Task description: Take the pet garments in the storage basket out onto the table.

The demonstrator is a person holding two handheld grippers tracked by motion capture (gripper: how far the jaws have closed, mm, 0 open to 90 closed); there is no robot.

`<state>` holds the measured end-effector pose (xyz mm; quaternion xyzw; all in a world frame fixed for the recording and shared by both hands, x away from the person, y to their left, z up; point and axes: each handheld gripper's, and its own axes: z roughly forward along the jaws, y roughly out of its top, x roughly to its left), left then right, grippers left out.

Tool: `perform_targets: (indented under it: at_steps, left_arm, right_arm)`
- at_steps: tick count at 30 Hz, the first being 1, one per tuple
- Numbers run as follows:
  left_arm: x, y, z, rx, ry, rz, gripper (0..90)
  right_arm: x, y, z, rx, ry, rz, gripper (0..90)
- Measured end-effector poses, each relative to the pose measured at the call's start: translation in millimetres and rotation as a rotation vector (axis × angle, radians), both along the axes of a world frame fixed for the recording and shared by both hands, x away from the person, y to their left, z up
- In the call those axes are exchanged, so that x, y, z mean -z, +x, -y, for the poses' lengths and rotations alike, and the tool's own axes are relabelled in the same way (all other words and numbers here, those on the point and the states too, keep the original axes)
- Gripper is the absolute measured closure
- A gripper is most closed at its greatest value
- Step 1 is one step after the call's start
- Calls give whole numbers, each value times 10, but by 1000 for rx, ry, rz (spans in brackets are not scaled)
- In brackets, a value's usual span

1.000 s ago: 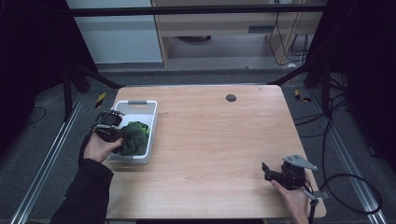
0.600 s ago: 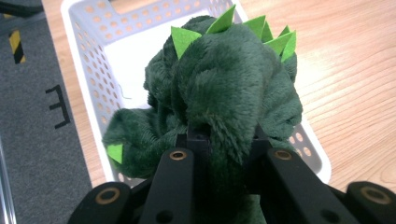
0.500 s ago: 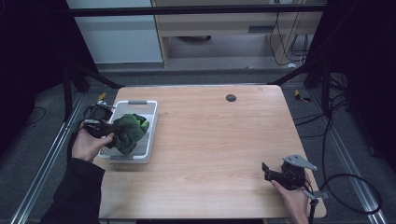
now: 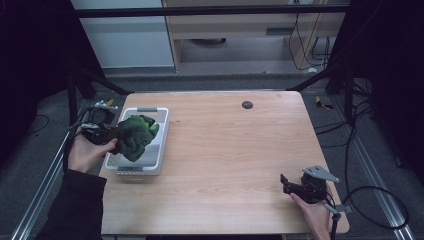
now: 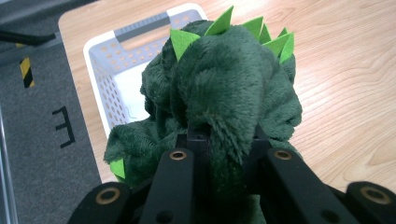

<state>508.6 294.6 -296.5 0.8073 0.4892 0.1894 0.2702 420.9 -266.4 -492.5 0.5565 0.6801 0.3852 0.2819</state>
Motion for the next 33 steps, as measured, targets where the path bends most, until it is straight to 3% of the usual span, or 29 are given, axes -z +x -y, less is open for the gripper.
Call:
perform_targets:
  at_steps: [18,25,33]
  left_arm:
    - [-245,-134,310,94,29,11,785]
    - [-349,-206,544,159,51,22,785]
    - [-366,-199,761,211,58,14,784]
  right_arm:
    - [-7,-4,-5,-3,4,0,101]
    - [-11,-6,-3,-4,5,1,101]
    - [-13,-5,-1,-6,2,8,102]
